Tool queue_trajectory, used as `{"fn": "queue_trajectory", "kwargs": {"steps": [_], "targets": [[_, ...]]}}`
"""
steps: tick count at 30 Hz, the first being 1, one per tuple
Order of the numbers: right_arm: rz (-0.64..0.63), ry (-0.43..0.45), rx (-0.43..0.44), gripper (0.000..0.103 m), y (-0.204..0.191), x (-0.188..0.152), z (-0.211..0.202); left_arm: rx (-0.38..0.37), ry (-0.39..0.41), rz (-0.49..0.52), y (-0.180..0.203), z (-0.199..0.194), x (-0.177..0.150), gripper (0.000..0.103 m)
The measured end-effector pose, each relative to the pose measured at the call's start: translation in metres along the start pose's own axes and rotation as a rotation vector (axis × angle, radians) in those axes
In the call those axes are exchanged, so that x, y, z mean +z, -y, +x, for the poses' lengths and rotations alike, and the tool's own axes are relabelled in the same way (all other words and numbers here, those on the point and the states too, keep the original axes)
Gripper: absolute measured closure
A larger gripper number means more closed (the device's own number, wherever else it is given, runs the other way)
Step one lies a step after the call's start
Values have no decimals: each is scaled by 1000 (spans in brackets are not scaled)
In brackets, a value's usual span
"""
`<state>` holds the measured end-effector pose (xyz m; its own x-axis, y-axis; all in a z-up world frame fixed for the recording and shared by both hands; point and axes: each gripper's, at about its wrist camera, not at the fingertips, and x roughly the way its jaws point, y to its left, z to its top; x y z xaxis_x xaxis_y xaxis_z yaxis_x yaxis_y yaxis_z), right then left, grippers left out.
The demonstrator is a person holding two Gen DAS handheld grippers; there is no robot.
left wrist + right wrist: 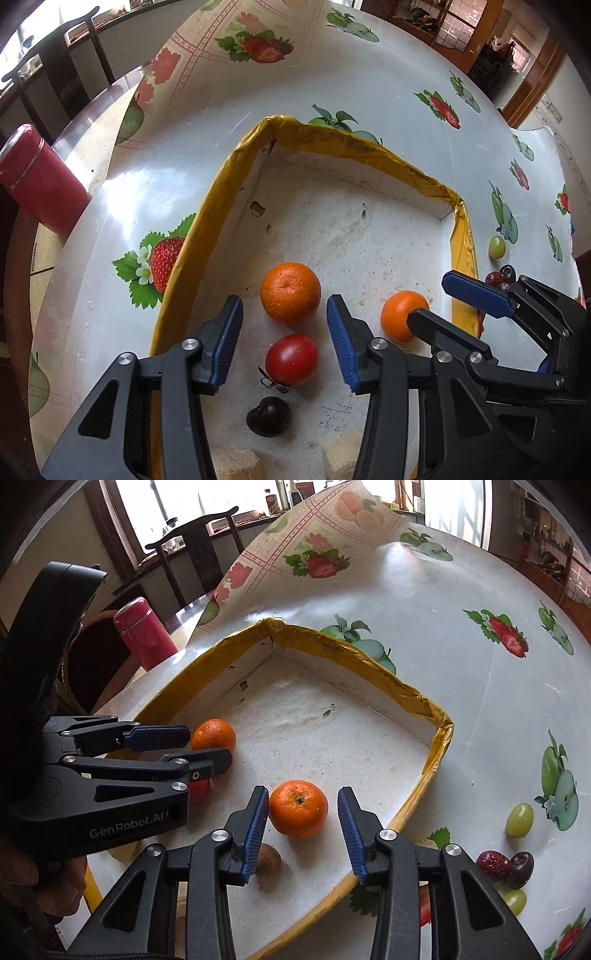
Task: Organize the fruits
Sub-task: 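Open the right gripper to drop its orange while the left gripper releases its orange, then move both grippers back to the remaining fruits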
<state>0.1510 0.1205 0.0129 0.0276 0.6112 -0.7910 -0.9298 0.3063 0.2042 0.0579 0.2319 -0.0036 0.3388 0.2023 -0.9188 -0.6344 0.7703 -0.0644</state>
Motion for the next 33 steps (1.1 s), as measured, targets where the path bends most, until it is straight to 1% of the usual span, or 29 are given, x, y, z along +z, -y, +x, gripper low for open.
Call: {"fn": "queue_trajectory", "kwargs": {"steps": [2, 9, 10, 11, 12, 16, 23, 25, 33], "targets": [[11, 19, 4, 57, 2, -1, -9, 5, 10, 10, 3, -6, -1, 58], [50, 81, 5, 56, 9, -6, -47, 1, 28, 23, 12, -26, -8, 57], [54, 87, 4, 56, 10, -7, -52, 1, 30, 21, 12, -29, -9, 56], [59, 93, 3, 55, 11, -9, -57, -2, 32, 20, 14, -31, -10, 51], [61, 97, 2, 54, 12, -11, -62, -5, 37, 19, 15, -34, -12, 50], [67, 107, -13, 53, 15, -20, -77, -9, 48, 35, 24, -43, -18, 50], [83, 108, -34, 52, 23, -40, -97, -36, 46, 62, 44, -59, -34, 50], [94, 110, -38, 49, 26, -47, -103, -48, 47, 71, 51, -64, -38, 50], [136, 110, -77, 49, 43, -76, -126, -96, 42, 119, 77, -76, -56, 50]]}}
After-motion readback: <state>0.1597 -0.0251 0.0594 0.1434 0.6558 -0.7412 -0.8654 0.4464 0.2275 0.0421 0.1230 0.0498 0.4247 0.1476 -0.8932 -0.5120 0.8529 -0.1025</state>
